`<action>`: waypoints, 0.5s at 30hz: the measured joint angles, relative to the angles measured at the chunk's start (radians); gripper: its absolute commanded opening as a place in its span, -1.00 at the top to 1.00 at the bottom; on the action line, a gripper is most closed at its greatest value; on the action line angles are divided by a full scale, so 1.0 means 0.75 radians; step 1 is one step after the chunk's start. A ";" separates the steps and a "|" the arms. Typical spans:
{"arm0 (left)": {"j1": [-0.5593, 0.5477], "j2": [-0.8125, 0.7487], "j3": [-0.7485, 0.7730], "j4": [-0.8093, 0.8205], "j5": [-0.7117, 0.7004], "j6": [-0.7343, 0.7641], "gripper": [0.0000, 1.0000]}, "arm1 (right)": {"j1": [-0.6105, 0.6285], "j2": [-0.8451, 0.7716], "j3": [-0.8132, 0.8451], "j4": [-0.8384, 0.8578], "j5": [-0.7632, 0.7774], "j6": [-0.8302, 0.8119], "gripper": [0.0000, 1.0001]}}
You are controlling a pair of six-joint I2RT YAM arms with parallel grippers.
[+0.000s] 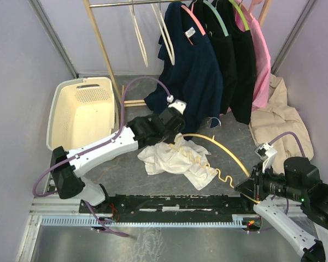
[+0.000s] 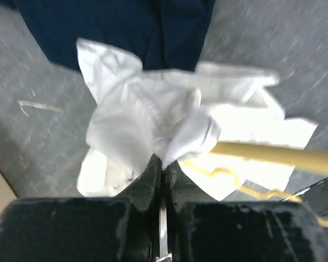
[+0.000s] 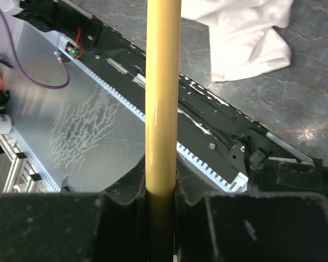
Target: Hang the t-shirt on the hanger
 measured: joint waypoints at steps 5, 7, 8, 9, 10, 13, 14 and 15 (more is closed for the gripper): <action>-0.020 -0.112 -0.276 0.013 0.017 -0.098 0.95 | 0.000 0.023 -0.006 -0.015 0.037 -0.054 0.97; -0.024 -0.159 -0.328 0.016 0.016 -0.129 0.95 | 0.000 0.039 -0.022 0.011 0.023 -0.072 0.97; -0.026 -0.189 -0.351 0.018 0.014 -0.147 0.95 | 0.000 0.048 -0.034 0.025 0.008 -0.080 0.97; -0.026 -0.212 -0.365 0.018 0.013 -0.158 0.95 | 0.000 0.060 -0.048 0.046 -0.013 -0.092 0.97; -0.027 -0.234 -0.375 0.018 0.010 -0.170 0.95 | 0.000 0.069 -0.058 0.063 -0.032 -0.098 0.97; -0.028 -0.288 -0.387 0.019 -0.004 -0.192 0.95 | 0.000 0.097 -0.076 0.111 -0.098 -0.121 0.97; -0.028 -0.297 -0.387 0.019 -0.011 -0.194 0.95 | 0.000 0.106 -0.077 0.125 -0.122 -0.129 0.97; -0.028 -0.307 -0.387 0.018 -0.028 -0.204 0.95 | 0.000 0.114 -0.077 0.139 -0.144 -0.135 0.97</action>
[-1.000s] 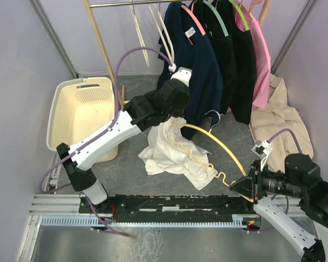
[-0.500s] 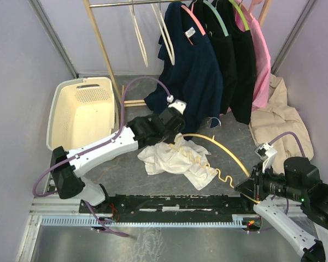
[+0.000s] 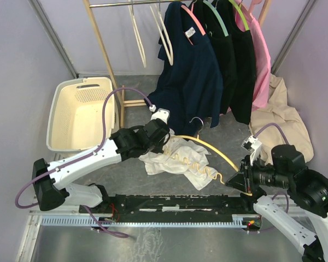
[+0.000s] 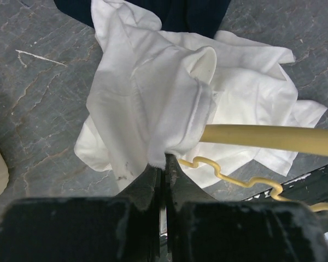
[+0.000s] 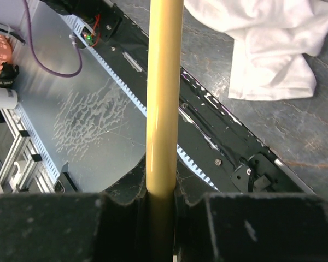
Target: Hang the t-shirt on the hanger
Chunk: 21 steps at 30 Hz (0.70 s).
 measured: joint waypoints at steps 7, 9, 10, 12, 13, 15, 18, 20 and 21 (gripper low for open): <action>0.000 -0.003 0.000 -0.012 -0.044 -0.015 0.95 | 0.000 0.065 0.010 0.027 -0.033 -0.060 0.97; 0.000 -0.003 0.000 -0.019 -0.051 -0.016 0.95 | 0.000 0.099 0.014 0.048 -0.031 -0.080 0.97; 0.000 -0.004 0.000 -0.020 -0.053 -0.017 0.95 | 0.000 0.120 0.014 0.064 -0.031 -0.090 0.97; -0.001 -0.004 0.000 -0.020 -0.063 -0.020 0.95 | 0.000 0.153 0.008 0.106 -0.032 -0.103 0.97; -0.001 -0.004 0.001 -0.021 -0.067 -0.020 0.95 | 0.000 0.169 0.002 0.131 -0.033 -0.111 0.97; 0.000 -0.004 0.012 -0.037 -0.076 -0.020 0.95 | 0.000 0.195 -0.021 0.184 -0.037 -0.126 0.97; 0.000 -0.004 0.066 -0.078 -0.093 -0.019 0.95 | 0.000 0.211 -0.074 0.260 -0.044 -0.143 0.97; -0.001 -0.003 0.104 -0.098 -0.108 -0.019 0.95 | 0.000 0.214 -0.089 0.290 -0.047 -0.149 0.97; 0.000 -0.003 0.125 -0.106 -0.113 -0.019 0.95 | 0.000 0.214 -0.089 0.307 -0.047 -0.155 0.97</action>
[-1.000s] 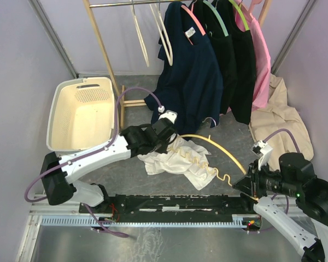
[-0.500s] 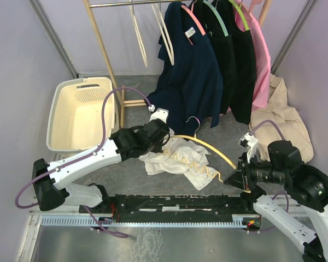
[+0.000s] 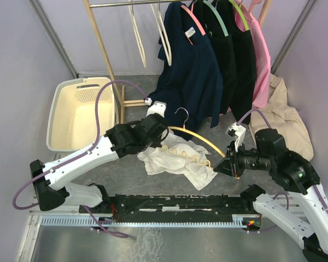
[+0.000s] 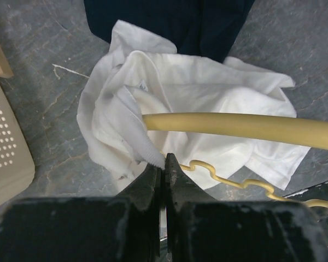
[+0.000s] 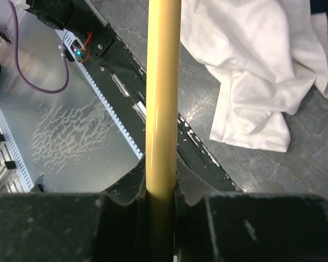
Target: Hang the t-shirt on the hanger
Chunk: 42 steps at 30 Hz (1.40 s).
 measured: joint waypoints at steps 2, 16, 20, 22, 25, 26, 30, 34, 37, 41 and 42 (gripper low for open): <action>0.000 0.002 0.049 -0.026 -0.018 0.001 0.95 | 0.000 -0.001 0.002 0.033 0.001 -0.011 0.97; 0.001 0.266 0.912 -0.334 -0.125 0.151 0.94 | 0.000 0.038 0.233 0.140 0.064 0.025 0.97; 0.001 0.388 1.281 -0.420 -0.136 0.213 0.92 | 0.000 0.037 0.248 0.264 0.083 0.092 0.97; 0.001 0.419 1.412 -0.449 -0.132 0.239 0.91 | 0.000 0.034 0.248 0.332 0.086 0.139 0.97; 0.001 0.424 1.511 -0.456 -0.119 0.258 0.90 | 0.000 0.020 0.248 0.426 0.095 0.207 0.97; 0.001 0.418 1.524 -0.454 -0.110 0.261 0.90 | 0.001 0.014 0.247 0.448 0.104 0.229 0.97; 0.000 0.377 1.485 -0.443 -0.079 0.261 0.90 | 0.001 -0.010 0.246 0.482 0.126 0.266 0.97; 0.000 0.295 1.271 -0.424 -0.041 0.261 0.91 | 0.001 -0.042 0.246 0.398 0.128 0.259 0.97; -0.001 0.247 1.064 -0.408 -0.011 0.260 0.91 | 0.001 -0.081 0.247 0.240 0.138 0.231 0.97; -0.001 0.214 0.823 -0.385 0.023 0.257 0.92 | 0.001 -0.146 0.247 0.024 0.160 0.199 0.97; -0.001 0.205 0.762 -0.374 0.031 0.255 0.92 | 0.001 -0.163 0.247 -0.041 0.165 0.193 0.97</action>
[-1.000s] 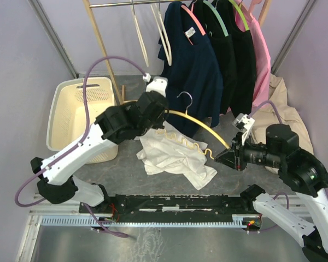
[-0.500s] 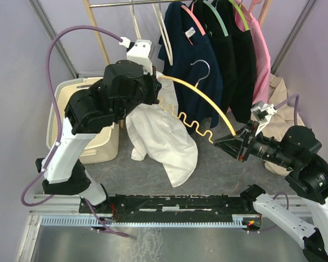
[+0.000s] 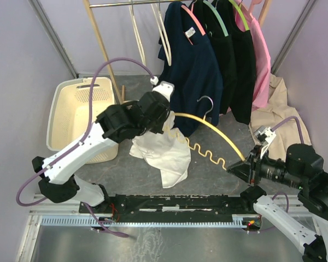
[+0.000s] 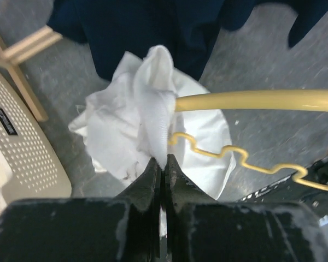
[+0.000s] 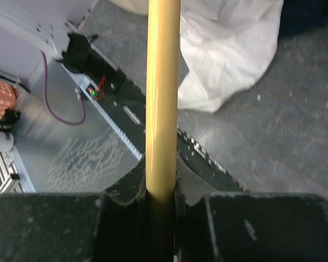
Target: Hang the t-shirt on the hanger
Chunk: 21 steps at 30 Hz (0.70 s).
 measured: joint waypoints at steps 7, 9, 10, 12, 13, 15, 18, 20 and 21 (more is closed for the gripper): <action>-0.002 -0.092 -0.391 0.092 0.027 -0.083 0.93 | 0.000 -0.042 -0.021 -0.300 -0.018 -0.008 0.97; -0.003 -0.138 -0.529 0.133 0.048 -0.111 0.93 | 0.000 -0.043 -0.022 -0.359 -0.030 -0.013 0.97; -0.004 -0.156 -0.585 0.144 0.056 -0.128 0.94 | 0.000 -0.043 -0.022 -0.374 -0.038 -0.017 0.97; -0.006 -0.187 -0.679 0.176 0.062 -0.154 0.93 | 0.000 -0.041 -0.021 -0.400 -0.062 -0.031 0.97; -0.006 -0.200 -0.719 0.191 0.069 -0.164 0.93 | 0.000 -0.040 -0.021 -0.411 -0.077 -0.040 0.97; -0.006 -0.221 -0.775 0.215 0.079 -0.184 0.93 | 0.000 -0.032 -0.015 -0.423 -0.096 -0.060 0.97; -0.006 -0.239 -0.806 0.245 0.082 -0.199 0.94 | 0.000 0.005 0.007 -0.424 -0.123 -0.099 0.97; -0.006 -0.248 -0.812 0.266 0.081 -0.201 0.94 | 0.000 0.035 0.011 -0.405 -0.138 -0.121 0.97; -0.006 -0.251 -0.813 0.273 0.081 -0.201 0.94 | 0.000 0.048 0.011 -0.398 -0.144 -0.129 0.97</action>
